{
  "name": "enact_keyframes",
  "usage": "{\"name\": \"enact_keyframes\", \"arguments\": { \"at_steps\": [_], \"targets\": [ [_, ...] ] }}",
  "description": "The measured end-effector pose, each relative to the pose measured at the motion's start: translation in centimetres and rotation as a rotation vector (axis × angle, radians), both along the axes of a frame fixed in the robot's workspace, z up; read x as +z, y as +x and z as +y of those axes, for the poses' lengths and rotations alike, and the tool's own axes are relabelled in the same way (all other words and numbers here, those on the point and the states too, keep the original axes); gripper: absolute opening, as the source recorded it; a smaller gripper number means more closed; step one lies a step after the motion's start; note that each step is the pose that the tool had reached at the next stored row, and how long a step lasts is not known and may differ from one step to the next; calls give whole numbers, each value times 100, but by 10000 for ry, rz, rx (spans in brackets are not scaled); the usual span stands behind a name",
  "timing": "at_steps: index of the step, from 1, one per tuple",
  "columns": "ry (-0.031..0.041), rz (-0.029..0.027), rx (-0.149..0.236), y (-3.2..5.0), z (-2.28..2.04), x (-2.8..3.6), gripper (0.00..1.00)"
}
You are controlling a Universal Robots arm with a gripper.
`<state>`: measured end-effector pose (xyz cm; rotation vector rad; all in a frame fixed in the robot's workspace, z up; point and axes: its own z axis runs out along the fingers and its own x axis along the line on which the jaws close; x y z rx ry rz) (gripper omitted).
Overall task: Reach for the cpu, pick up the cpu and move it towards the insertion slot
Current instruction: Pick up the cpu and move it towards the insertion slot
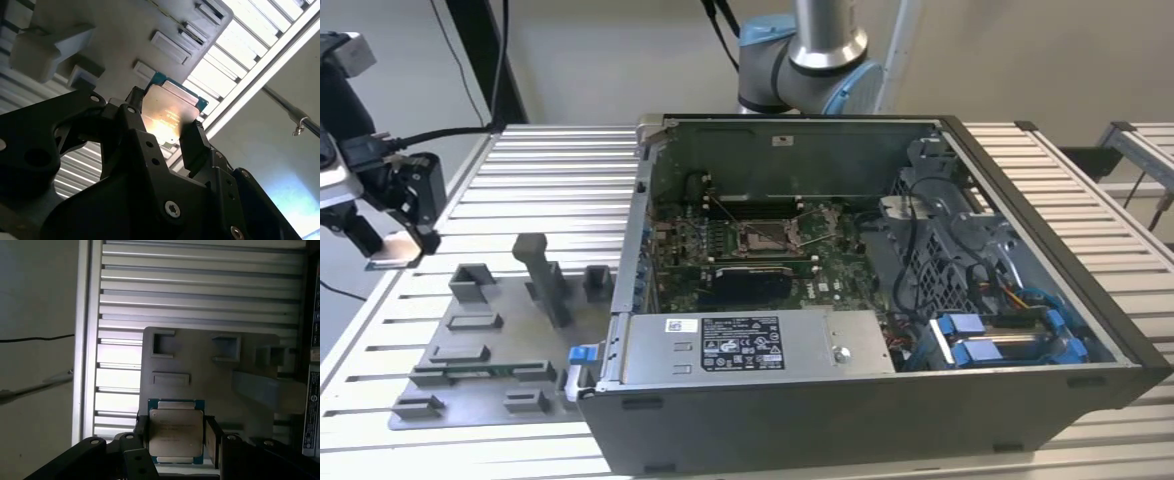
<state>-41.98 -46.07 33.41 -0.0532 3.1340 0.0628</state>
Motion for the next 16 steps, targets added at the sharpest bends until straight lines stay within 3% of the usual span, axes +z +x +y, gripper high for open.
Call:
{"name": "enact_keyframes", "arguments": {
  "at_steps": [16],
  "targets": [
    [0,0,4,0,0,58,0]
  ]
}}
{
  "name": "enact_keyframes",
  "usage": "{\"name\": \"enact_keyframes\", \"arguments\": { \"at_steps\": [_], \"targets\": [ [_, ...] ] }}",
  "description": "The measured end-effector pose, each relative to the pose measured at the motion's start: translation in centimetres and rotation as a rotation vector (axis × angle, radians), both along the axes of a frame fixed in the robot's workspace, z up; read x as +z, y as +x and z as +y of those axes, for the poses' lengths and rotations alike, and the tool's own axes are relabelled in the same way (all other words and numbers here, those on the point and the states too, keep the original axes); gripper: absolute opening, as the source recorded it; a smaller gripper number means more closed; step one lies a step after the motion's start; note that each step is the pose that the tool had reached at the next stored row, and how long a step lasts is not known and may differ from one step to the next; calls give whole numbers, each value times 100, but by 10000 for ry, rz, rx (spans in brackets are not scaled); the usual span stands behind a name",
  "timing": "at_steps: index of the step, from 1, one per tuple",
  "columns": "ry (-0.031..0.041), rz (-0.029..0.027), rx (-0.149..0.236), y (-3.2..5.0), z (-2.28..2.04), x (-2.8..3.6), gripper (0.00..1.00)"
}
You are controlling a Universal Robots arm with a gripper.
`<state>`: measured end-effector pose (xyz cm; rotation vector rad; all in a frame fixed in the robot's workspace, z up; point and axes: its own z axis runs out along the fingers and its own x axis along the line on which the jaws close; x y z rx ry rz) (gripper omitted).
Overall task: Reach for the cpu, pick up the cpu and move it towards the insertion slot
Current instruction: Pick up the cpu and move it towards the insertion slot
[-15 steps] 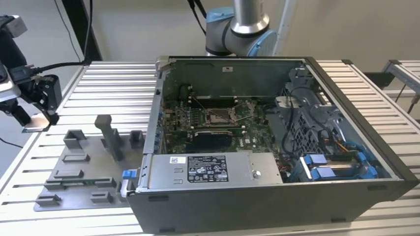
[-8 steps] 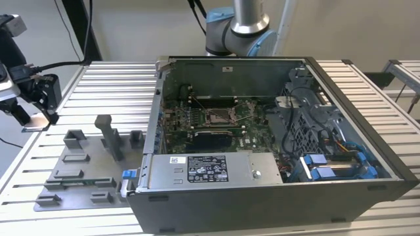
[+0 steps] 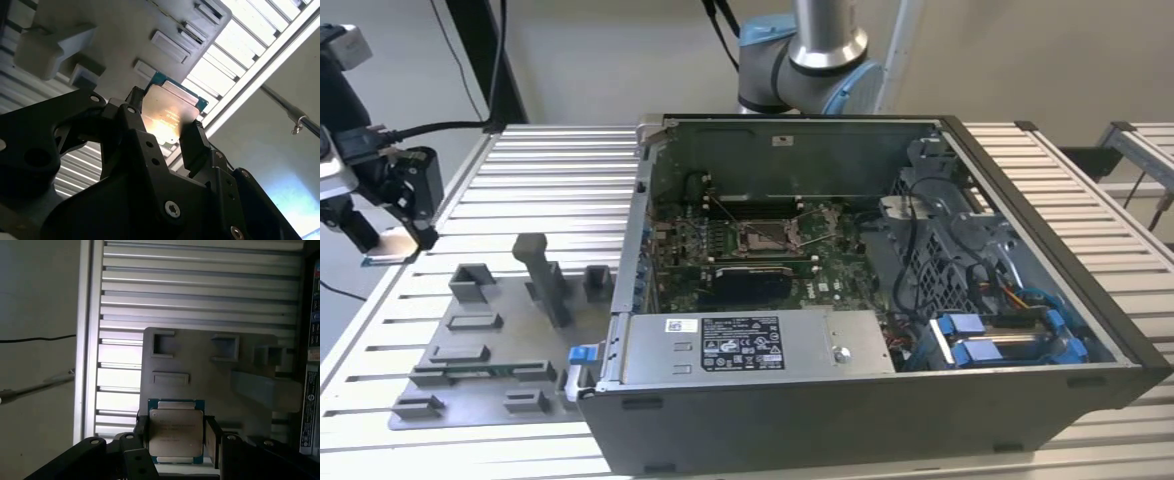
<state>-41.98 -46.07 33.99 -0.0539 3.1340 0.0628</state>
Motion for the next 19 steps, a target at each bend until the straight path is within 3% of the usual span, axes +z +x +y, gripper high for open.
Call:
{"name": "enact_keyframes", "arguments": {
  "at_steps": [19],
  "targets": [
    [-1,1,0,0,0,134,0]
  ]
}}
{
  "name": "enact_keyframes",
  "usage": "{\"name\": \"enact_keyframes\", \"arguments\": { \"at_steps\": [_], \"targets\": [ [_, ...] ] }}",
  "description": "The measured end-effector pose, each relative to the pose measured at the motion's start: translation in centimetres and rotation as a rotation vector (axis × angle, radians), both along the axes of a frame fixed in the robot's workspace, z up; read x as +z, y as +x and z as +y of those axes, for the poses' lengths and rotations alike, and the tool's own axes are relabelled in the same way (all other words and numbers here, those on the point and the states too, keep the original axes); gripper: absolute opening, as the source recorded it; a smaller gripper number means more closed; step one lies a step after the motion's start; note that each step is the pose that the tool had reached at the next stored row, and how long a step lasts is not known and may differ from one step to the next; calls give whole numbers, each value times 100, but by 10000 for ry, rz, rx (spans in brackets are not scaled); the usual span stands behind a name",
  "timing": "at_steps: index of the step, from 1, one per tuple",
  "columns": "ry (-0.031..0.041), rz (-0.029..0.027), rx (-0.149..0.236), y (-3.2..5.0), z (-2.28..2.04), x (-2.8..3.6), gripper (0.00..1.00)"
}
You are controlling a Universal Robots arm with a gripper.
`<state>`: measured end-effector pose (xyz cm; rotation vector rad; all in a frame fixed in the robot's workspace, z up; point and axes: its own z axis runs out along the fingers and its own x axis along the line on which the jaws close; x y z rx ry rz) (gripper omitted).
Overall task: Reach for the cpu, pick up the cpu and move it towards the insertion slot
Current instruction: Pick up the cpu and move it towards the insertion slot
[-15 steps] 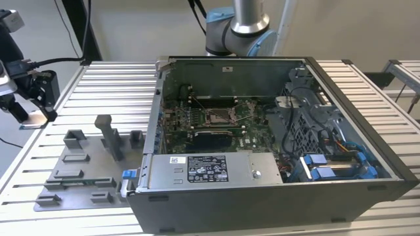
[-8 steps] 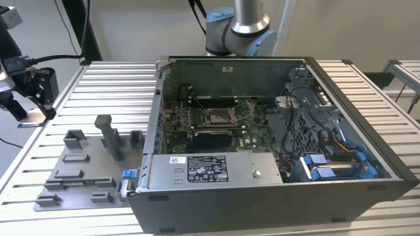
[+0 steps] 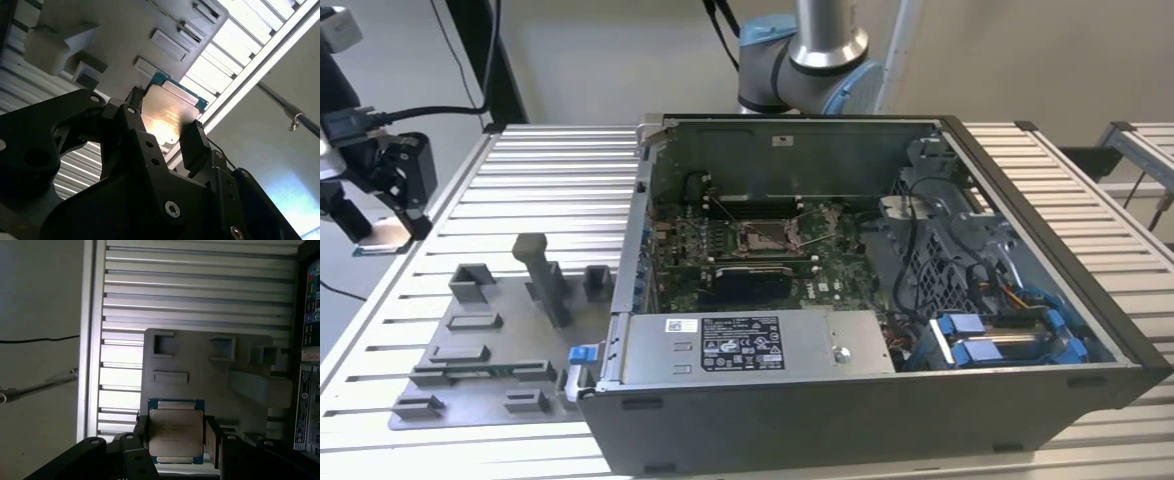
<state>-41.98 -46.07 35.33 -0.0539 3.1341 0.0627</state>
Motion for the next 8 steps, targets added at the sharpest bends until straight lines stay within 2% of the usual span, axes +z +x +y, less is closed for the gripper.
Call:
{"name": "enact_keyframes", "arguments": {
  "at_steps": [8],
  "targets": [
    [1,-1,0,0,0,52,0]
  ]
}}
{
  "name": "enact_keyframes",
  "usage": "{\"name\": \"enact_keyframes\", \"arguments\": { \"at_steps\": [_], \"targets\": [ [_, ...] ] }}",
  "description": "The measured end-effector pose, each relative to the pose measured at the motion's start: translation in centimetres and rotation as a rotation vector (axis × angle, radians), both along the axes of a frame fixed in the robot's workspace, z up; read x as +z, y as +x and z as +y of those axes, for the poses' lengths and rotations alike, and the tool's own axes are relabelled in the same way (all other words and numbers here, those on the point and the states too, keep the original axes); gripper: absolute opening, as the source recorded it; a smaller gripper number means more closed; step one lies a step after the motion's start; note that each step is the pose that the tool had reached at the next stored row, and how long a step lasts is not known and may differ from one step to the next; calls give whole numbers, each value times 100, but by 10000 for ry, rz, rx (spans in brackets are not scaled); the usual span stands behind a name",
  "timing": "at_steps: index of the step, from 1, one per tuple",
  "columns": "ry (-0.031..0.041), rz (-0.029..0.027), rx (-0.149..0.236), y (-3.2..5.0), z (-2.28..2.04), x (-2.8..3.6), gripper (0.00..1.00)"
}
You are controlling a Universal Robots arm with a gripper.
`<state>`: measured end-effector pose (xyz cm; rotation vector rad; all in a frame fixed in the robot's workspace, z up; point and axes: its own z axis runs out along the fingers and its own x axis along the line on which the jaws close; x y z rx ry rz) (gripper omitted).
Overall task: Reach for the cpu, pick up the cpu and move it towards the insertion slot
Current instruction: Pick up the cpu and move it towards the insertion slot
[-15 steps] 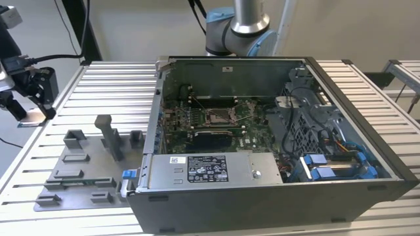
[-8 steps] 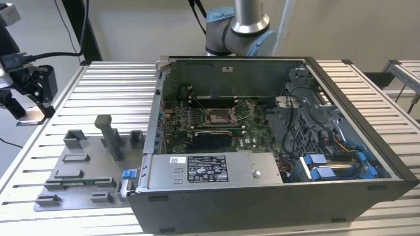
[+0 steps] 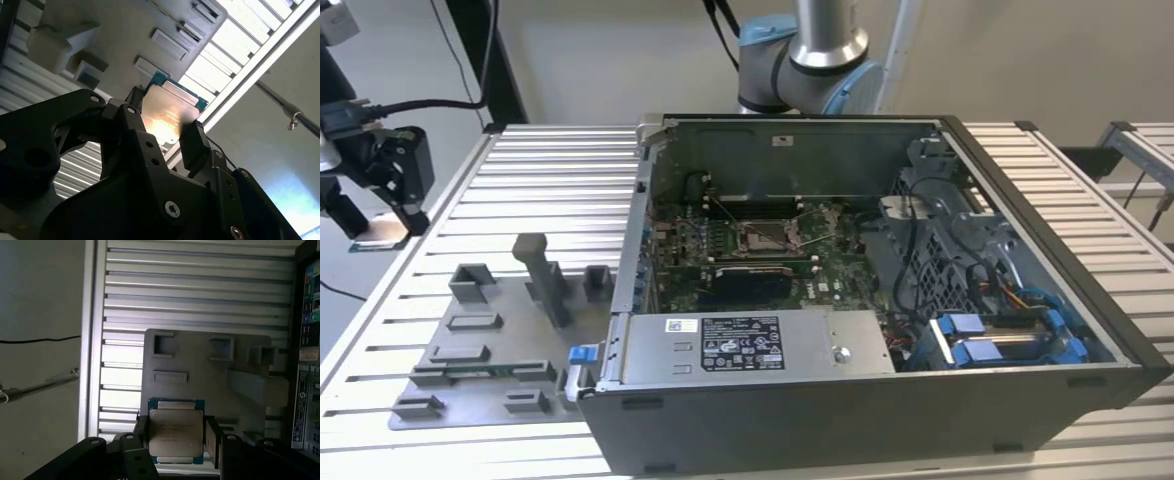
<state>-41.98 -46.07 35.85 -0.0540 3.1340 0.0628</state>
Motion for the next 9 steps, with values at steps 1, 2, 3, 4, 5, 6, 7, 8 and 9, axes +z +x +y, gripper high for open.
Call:
{"name": "enact_keyframes", "arguments": {
  "at_steps": [1,2,3,4,5,6,7,8,9],
  "targets": [
    [-1,0,-1,0,0,7,0],
    [0,1,-1,0,0,13,0],
    [-1,1,-1,0,0,19,0],
    [0,0,0,0,0,25,0],
    [0,-1,0,0,0,30,0],
    [-1,0,0,0,0,37,0],
    [-1,1,-1,0,0,43,0],
    [-1,1,0,0,0,49,0],
    [0,0,0,0,0,54,0]
  ]
}}
